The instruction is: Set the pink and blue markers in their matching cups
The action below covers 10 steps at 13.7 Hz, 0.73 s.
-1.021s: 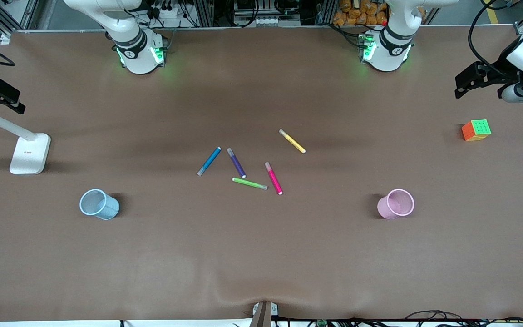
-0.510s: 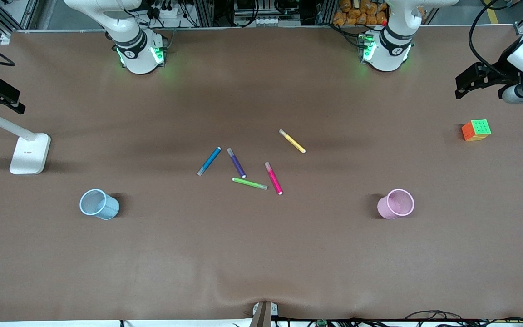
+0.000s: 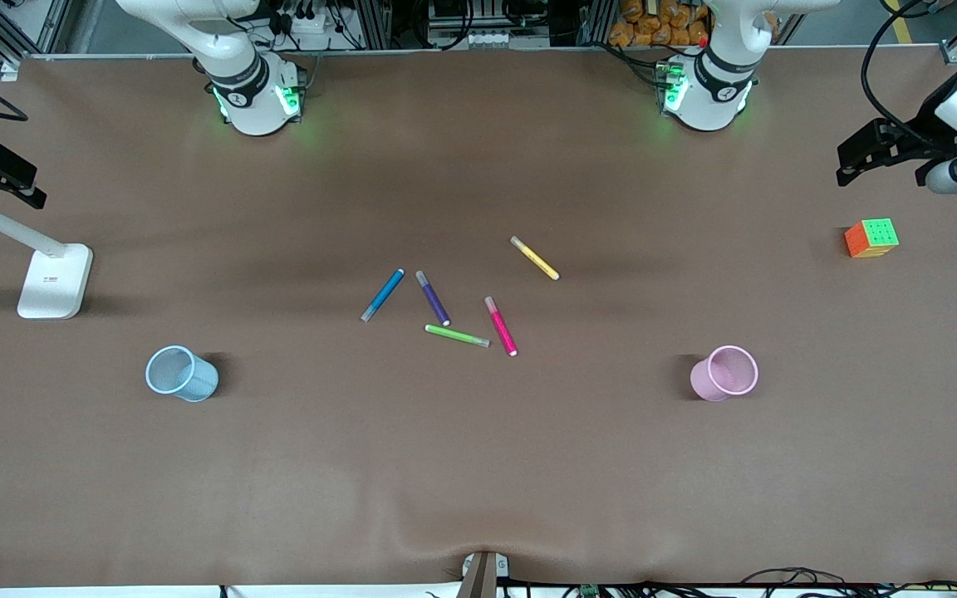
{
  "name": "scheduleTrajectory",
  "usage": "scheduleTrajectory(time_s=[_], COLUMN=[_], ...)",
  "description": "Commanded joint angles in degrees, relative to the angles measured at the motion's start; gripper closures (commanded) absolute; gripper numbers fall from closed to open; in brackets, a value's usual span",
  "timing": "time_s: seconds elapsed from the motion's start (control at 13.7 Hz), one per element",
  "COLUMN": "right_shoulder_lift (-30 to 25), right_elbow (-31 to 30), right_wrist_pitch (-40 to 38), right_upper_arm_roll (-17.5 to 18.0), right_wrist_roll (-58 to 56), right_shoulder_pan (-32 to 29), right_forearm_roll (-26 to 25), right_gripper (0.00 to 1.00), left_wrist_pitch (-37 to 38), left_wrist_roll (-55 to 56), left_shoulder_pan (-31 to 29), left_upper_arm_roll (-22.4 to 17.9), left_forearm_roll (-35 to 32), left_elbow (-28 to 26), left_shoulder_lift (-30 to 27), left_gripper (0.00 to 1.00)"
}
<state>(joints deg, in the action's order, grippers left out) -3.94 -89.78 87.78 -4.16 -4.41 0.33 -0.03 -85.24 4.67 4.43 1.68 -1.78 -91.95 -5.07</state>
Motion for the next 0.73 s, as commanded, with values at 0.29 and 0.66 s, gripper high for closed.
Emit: scheduleTrajectory(time_s=[0.29, 0.66], right_shoulder_lift=[0.0, 0.0], right_elbow=[0.4, 0.4], right_wrist_pitch=[0.1, -0.1], right_upper_arm_roll=[0.4, 0.5], right_wrist_roll=[0.8, 0.8], right_shoulder_pan=[-0.7, -0.6], right_forearm_roll=[0.1, 0.1], right_gripper=[0.00, 0.00], left_wrist_pitch=[1.9, 1.9], left_wrist_roll=[0.1, 0.1], left_shoulder_pan=[0.0, 0.5], left_upper_arm_roll=[0.2, 0.3], left_forearm_roll=[0.1, 0.4], left_elbow=[2.0, 1.8], left_shoulder_lift=[1.0, 1.4], left_gripper=[0.00, 0.00])
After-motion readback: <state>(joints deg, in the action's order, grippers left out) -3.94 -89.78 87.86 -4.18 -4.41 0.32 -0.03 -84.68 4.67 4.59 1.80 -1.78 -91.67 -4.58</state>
